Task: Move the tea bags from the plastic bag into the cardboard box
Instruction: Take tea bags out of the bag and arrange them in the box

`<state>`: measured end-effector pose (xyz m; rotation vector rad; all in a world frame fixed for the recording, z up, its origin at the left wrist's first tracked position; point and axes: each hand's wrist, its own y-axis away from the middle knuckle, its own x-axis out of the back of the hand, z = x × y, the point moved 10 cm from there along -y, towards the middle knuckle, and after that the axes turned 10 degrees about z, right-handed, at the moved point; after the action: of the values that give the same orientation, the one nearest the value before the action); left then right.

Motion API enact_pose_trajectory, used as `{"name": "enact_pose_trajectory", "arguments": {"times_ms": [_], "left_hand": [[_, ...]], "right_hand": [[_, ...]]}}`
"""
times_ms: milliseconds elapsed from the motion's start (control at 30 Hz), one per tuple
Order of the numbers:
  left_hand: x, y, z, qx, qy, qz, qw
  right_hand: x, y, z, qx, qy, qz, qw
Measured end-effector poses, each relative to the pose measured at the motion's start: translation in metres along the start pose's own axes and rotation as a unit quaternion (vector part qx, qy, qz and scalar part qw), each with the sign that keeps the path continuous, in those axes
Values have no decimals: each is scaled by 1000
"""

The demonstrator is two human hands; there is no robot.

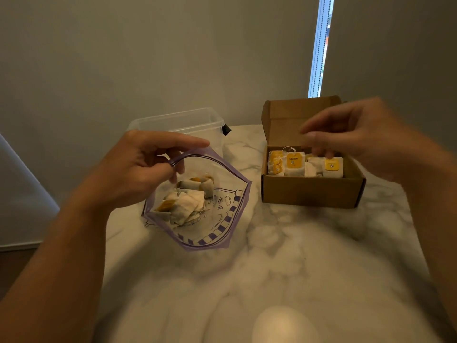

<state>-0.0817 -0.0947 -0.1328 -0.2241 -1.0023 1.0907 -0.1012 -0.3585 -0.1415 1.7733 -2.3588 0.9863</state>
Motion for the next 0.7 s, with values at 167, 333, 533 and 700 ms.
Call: {"name": "enact_pose_trajectory", "arguments": {"times_ms": [167, 333, 533, 700], "left_hand": [[3, 0, -2, 1, -12, 9, 1000], [3, 0, -3, -1, -20, 15, 1000], [2, 1, -4, -11, -41, 18, 999], [4, 0, -4, -20, -52, 22, 998]], "right_hand": [[-92, 50, -54, 28, -99, -228, 968], [-154, 67, -55, 79, 44, -223, 971], [-207, 51, -50, 68, 130, -170, 975], [-236, 38, -28, 16, 140, -160, 977]]}}
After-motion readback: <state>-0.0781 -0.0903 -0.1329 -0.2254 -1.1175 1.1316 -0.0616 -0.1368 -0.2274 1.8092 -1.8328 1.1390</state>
